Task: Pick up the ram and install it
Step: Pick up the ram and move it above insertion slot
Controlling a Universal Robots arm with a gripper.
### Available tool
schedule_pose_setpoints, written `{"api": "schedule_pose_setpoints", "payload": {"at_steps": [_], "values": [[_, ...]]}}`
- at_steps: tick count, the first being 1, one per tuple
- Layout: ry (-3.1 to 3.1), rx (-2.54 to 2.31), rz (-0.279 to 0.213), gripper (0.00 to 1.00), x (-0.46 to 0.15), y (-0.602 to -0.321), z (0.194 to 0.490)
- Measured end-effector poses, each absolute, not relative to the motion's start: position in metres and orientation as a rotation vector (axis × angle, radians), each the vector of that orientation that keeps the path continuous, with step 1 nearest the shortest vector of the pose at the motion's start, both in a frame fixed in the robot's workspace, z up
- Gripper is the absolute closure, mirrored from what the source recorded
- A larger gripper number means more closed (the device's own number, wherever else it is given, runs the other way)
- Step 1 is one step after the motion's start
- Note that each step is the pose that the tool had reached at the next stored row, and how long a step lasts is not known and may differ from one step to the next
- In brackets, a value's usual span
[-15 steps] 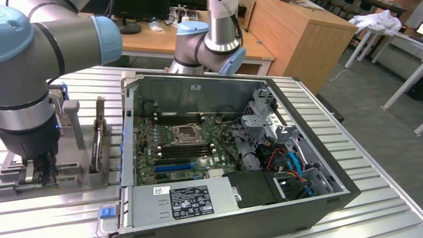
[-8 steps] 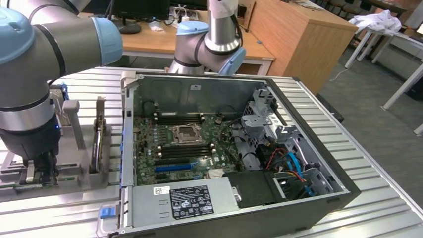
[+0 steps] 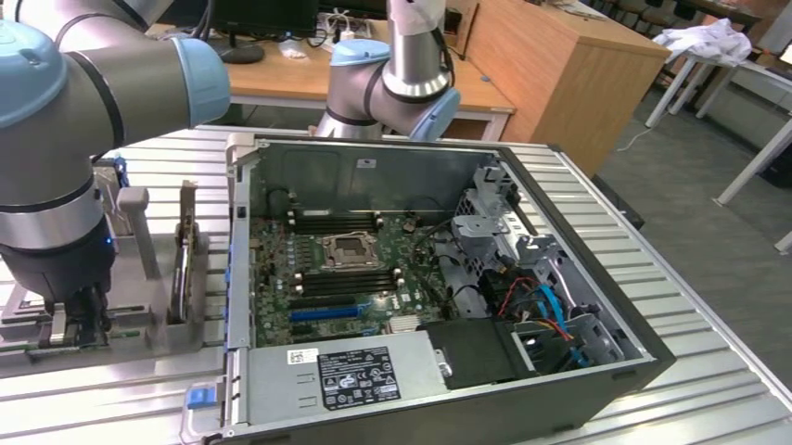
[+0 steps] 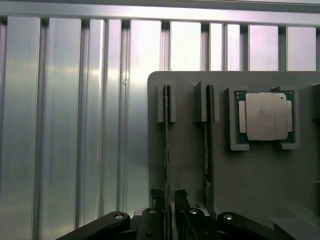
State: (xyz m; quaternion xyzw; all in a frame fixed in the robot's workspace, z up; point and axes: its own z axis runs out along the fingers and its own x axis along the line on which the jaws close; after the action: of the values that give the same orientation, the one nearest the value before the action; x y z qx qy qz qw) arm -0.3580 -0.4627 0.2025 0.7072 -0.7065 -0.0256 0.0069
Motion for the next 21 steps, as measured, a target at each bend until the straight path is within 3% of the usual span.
{"api": "schedule_pose_setpoints", "payload": {"at_steps": [21], "values": [[-2.21, 2.212, -0.079, 0.76, -0.3596, -0.4627, 0.1997]]}}
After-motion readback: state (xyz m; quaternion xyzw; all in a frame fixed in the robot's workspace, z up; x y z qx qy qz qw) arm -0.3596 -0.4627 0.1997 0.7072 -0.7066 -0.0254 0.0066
